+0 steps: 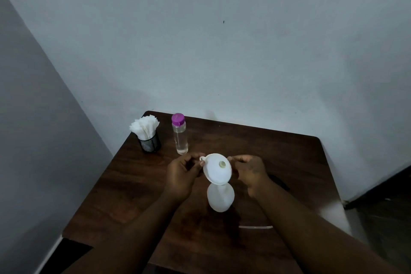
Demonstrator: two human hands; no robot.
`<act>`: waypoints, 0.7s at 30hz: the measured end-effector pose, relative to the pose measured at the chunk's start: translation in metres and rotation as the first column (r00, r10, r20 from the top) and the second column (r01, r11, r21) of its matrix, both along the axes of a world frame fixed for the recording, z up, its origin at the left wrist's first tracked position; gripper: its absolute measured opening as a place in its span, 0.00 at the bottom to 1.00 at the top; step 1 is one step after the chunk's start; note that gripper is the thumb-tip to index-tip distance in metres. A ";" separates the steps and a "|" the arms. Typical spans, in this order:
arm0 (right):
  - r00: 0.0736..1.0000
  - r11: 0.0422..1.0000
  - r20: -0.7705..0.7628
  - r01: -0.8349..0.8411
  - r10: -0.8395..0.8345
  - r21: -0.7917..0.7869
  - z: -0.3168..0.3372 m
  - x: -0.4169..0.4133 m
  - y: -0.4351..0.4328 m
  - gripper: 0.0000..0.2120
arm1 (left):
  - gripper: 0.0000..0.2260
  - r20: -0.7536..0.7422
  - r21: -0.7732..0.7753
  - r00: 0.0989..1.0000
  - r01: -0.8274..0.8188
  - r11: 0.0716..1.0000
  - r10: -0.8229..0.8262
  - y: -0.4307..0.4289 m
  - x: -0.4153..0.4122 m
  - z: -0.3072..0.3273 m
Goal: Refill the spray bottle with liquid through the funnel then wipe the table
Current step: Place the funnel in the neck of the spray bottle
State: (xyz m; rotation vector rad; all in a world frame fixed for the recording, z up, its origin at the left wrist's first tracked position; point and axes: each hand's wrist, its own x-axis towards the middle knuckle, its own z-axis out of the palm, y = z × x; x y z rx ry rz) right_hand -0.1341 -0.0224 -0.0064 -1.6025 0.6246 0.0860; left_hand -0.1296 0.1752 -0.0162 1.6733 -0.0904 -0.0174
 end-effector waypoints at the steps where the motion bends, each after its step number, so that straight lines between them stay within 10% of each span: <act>1: 1.000 1.000 0.015 -0.017 0.018 -0.012 -0.002 -0.003 0.001 0.05 | 0.08 -0.022 -0.003 1.000 -0.001 1.000 0.000 -0.001 -0.003 0.001; 8: 0.999 0.954 -0.043 0.045 -0.034 0.295 0.009 -0.028 0.004 0.15 | 0.04 -0.155 0.024 0.985 -0.070 0.997 0.073 -0.008 -0.013 0.006; 21: 0.999 0.976 -0.009 0.040 -0.040 0.214 0.018 -0.035 0.002 0.14 | 0.06 -0.249 0.074 0.966 -0.046 0.996 0.063 -0.020 -0.009 0.019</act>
